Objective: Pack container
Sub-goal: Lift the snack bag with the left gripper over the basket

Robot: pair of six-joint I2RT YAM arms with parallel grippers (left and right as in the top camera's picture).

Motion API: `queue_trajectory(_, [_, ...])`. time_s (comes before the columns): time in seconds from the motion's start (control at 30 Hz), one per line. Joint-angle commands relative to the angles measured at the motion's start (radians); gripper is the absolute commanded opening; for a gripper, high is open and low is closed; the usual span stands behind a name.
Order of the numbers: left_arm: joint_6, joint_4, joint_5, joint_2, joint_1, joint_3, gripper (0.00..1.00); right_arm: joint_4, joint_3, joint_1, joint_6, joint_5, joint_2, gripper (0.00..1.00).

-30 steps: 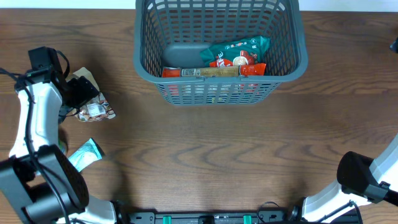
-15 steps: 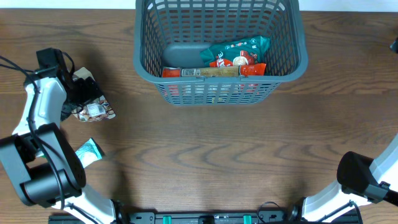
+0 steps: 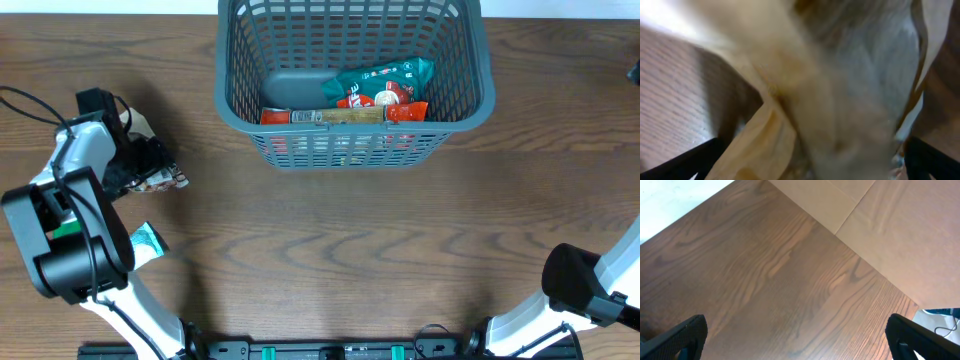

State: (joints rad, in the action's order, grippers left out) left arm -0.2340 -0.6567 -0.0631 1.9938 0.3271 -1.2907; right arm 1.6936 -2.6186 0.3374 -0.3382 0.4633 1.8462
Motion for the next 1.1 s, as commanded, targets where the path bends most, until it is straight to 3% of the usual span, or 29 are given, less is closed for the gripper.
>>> queue_trajectory(0.0, [0.009, -0.004, 0.011, 0.034, 0.004, 0.009, 1.00, 0.002, 0.003, 0.015, -0.021, 0.003, -0.007, 0.99])
queue_trajectory(0.03, [0.010, -0.003, 0.011, 0.034, 0.004, 0.009, 0.92, 0.002, 0.003, 0.015, -0.021, 0.003, -0.007, 0.99])
queue_trajectory(0.07, [0.010, 0.001, 0.011, 0.034, 0.004, 0.009, 0.78, 0.002, 0.003, 0.015, -0.021, 0.003, -0.007, 0.99])
queue_trajectory(0.13, [0.010, 0.003, 0.011, 0.034, 0.004, 0.009, 0.27, 0.002, 0.003, 0.015, -0.021, 0.003, -0.007, 0.99])
queue_trajectory(0.17, [0.009, 0.003, 0.011, 0.034, 0.004, 0.009, 0.11, 0.002, 0.003, 0.015, -0.021, 0.003, -0.007, 0.99])
queue_trajectory(0.2, [0.009, 0.003, 0.011, 0.034, 0.004, 0.009, 0.06, 0.002, 0.003, 0.015, -0.021, 0.003, -0.007, 0.99])
queue_trajectory(0.53, [0.009, -0.027, -0.014, 0.003, 0.003, -0.019, 0.06, 0.002, 0.003, 0.015, -0.021, 0.003, -0.007, 0.99])
queue_trajectory(0.77, [0.013, -0.037, -0.108, -0.177, 0.003, -0.088, 0.06, 0.002, 0.003, 0.015, -0.021, 0.003, -0.007, 0.99])
queue_trajectory(0.93, [0.025, -0.037, -0.240, -0.349, 0.000, -0.188, 0.05, 0.002, 0.003, 0.015, -0.021, 0.003, -0.007, 0.99])
queue_trajectory(1.07, [0.084, -0.034, -0.434, -0.467, -0.028, -0.300, 0.06, 0.002, 0.003, 0.015, -0.021, 0.003, -0.007, 0.99])
